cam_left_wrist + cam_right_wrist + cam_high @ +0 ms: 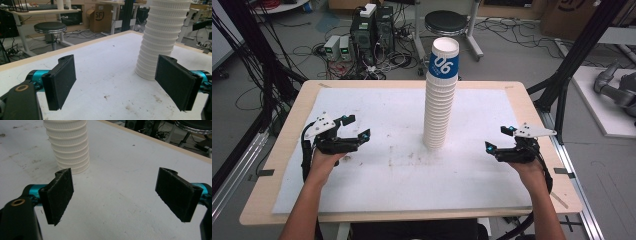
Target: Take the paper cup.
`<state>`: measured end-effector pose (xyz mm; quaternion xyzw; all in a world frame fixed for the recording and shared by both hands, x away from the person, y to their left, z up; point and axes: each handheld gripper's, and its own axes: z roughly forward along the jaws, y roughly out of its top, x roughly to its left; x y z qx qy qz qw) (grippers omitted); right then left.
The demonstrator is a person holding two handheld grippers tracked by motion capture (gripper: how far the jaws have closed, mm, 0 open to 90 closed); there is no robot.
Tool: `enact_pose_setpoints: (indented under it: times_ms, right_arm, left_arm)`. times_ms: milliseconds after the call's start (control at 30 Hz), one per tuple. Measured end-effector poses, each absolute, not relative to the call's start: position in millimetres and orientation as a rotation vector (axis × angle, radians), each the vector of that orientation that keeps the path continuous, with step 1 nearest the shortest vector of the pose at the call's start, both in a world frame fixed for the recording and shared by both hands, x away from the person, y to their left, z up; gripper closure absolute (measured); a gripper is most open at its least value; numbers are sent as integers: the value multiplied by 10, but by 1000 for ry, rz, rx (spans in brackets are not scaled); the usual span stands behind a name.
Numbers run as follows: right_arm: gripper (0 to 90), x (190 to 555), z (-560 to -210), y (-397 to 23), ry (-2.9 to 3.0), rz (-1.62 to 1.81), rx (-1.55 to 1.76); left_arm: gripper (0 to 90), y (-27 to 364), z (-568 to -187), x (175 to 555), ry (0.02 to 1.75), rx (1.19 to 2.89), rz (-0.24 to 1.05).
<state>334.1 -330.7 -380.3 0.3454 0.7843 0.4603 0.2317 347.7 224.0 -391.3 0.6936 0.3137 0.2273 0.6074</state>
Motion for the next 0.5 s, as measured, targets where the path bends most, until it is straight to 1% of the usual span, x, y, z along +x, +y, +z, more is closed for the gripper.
enact_pose_setpoints:
  times_ms: [267, 500]
  right_arm:
    - [152, 3340, -3798, -3328, 2145, 1289, 955]
    - [152, 3338, -3778, -3240, 2145, 1346, 933]
  left_arm:
    - [168, 2266, -3908, 3473, 741, 1586, 519]
    - [168, 2252, -3888, 3448, 734, 1580, 506]
